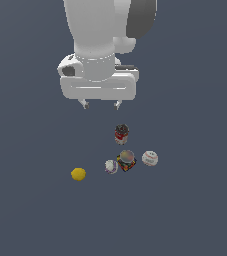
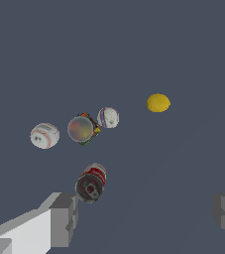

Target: Pick up a designated object from a clutter of objects.

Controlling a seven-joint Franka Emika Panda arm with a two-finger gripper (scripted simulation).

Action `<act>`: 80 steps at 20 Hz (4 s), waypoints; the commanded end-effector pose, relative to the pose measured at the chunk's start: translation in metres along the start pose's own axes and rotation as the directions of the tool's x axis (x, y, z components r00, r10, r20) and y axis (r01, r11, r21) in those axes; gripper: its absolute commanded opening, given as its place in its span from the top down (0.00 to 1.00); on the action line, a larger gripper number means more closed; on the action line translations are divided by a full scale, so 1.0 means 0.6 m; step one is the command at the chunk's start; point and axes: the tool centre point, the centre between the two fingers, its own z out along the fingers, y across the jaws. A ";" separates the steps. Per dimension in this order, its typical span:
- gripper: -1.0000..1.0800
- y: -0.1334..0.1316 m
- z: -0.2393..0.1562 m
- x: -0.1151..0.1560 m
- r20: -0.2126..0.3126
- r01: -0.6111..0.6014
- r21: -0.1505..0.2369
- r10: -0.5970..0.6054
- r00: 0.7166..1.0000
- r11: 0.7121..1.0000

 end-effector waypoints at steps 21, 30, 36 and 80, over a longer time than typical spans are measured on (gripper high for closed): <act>0.04 0.042 0.082 0.070 0.002 0.171 -0.007 -0.171 0.985 0.985; 0.04 0.090 0.188 0.131 0.008 0.349 -0.010 -0.349 0.937 0.937; 0.04 0.125 0.267 0.162 0.012 0.463 -0.010 -0.463 0.886 0.886; 1.00 0.187 0.498 0.192 0.019 0.640 -0.006 -0.640 0.768 0.768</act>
